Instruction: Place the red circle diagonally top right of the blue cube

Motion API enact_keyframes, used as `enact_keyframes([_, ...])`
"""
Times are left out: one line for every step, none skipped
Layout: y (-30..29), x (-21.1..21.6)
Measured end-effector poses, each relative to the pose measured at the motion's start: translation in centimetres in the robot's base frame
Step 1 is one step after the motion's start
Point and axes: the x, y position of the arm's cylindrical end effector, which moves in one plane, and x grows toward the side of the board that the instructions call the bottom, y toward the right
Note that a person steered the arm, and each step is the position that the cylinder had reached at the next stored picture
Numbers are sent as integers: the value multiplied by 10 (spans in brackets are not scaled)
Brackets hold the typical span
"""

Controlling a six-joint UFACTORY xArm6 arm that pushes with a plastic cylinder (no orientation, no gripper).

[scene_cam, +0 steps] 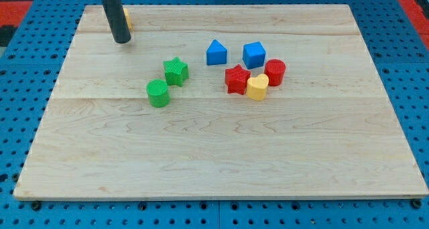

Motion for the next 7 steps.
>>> enact_keyframes([41,6])
enact_keyframes([81,29])
enact_keyframes([116,47])
enact_keyframes([136,64])
enact_keyframes([171,79])
enact_keyframes([225,79])
enact_keyframes([249,93])
